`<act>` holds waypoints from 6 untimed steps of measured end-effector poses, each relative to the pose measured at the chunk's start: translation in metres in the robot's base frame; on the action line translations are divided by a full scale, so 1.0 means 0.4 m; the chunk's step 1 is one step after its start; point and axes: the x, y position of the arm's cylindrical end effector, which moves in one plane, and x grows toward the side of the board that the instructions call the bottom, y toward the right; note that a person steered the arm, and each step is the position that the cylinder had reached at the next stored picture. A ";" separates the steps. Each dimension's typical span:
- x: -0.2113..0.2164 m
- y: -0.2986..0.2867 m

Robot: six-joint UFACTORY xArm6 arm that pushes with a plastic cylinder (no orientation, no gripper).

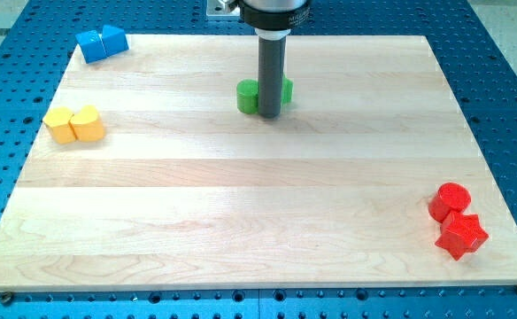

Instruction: Move the green circle into the green star

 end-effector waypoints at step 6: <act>-0.033 -0.200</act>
